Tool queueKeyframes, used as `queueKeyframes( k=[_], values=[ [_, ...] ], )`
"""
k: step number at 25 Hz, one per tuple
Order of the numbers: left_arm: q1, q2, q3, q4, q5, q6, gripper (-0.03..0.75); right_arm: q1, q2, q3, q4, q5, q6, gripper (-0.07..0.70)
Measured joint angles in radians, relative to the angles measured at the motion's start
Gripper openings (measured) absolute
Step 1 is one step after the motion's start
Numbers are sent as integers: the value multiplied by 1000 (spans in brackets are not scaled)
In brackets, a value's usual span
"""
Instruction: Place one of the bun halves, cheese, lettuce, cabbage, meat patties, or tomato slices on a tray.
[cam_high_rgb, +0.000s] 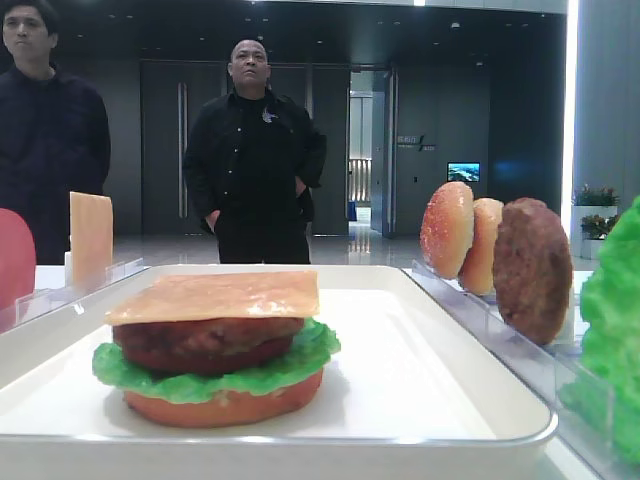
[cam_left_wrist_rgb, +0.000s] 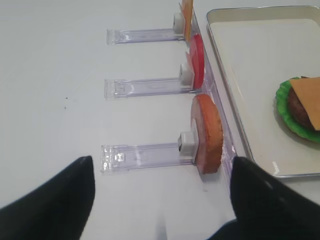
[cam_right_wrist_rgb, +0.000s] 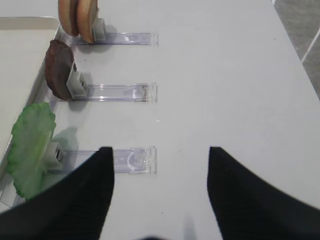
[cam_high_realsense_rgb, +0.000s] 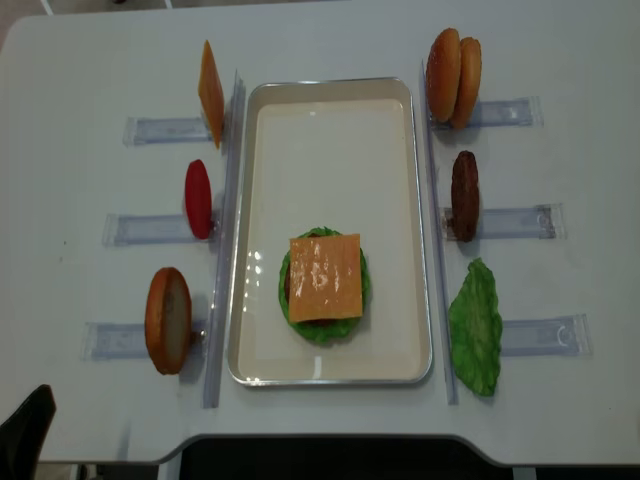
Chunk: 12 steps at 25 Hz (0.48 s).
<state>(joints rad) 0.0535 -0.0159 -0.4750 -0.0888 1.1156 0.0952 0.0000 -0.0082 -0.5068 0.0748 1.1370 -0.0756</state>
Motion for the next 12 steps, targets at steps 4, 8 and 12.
queueKeyframes(
  k=[4,8,12],
  values=[
    [0,0,1,0,0,-1,650,0,0,0,0,0,0,398],
    [0,0,1,0,-1,-2,664,0,0,0,0,0,0,398],
    [0,0,1,0,-1,-2,689,0,0,0,0,0,0,398]
  ],
)
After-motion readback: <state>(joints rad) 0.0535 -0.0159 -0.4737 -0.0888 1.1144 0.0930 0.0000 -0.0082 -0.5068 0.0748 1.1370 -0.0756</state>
